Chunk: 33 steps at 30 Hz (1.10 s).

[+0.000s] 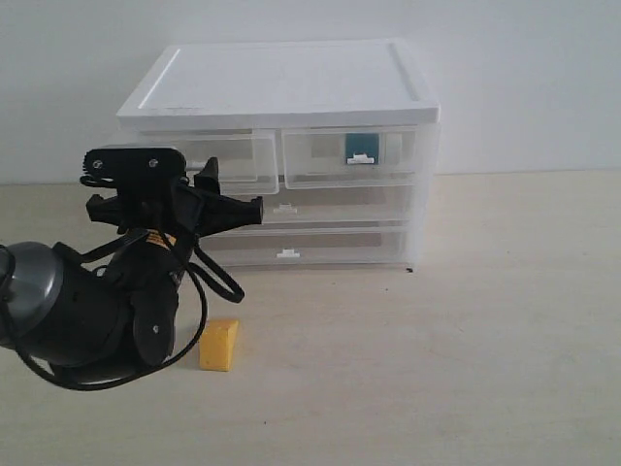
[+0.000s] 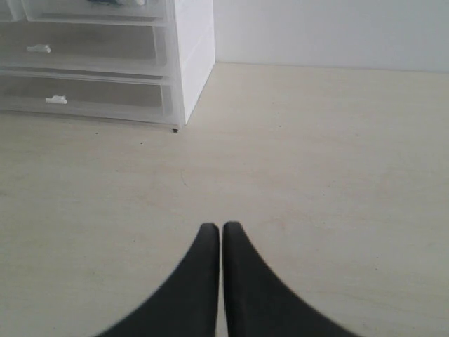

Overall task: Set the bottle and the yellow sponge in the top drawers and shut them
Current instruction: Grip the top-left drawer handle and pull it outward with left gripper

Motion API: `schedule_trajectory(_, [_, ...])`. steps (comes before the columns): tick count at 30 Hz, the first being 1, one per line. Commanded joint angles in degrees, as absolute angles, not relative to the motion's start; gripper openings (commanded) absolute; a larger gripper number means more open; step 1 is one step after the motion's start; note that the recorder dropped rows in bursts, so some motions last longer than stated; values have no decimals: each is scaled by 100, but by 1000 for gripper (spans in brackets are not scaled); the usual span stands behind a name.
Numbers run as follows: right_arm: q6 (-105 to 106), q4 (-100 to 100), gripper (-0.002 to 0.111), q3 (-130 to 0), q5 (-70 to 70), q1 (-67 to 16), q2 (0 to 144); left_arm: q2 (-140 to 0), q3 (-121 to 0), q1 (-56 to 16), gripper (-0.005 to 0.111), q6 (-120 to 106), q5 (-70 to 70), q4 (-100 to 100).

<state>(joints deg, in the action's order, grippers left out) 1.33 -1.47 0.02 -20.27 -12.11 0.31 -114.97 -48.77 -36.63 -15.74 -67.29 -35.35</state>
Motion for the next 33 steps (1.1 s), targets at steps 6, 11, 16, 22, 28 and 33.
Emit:
schedule_trajectory(6, [140, -103, 0, 0, -1995, -1197, 0, -10761, -4031, -4285, 4, -1651, -6996, -4185])
schedule_trajectory(11, [140, -103, 0, 0, -1995, -1197, 0, -10539, -3735, -4758, 4, -1949, -6996, -4842])
schedule_trajectory(16, [142, -103, 0, 0, -1982, -1197, 0, -10286, -3482, -4867, 4, -2055, -6996, -4869])
schedule_trajectory(22, [142, -103, 0, 0, -1982, -1197, 0, -10203, -3281, -4867, 12, -1966, -6996, -4774])
schedule_trajectory(28, [142, -103, 0, 0, -1982, -1197, 0, -10203, -3281, -4867, 49, -1725, -6996, -4462])
schedule_trajectory(33, [142, -103, 0, 0, -1982, -1197, 0, -10203, -3281, -4867, 50, -1696, -6996, -4366])
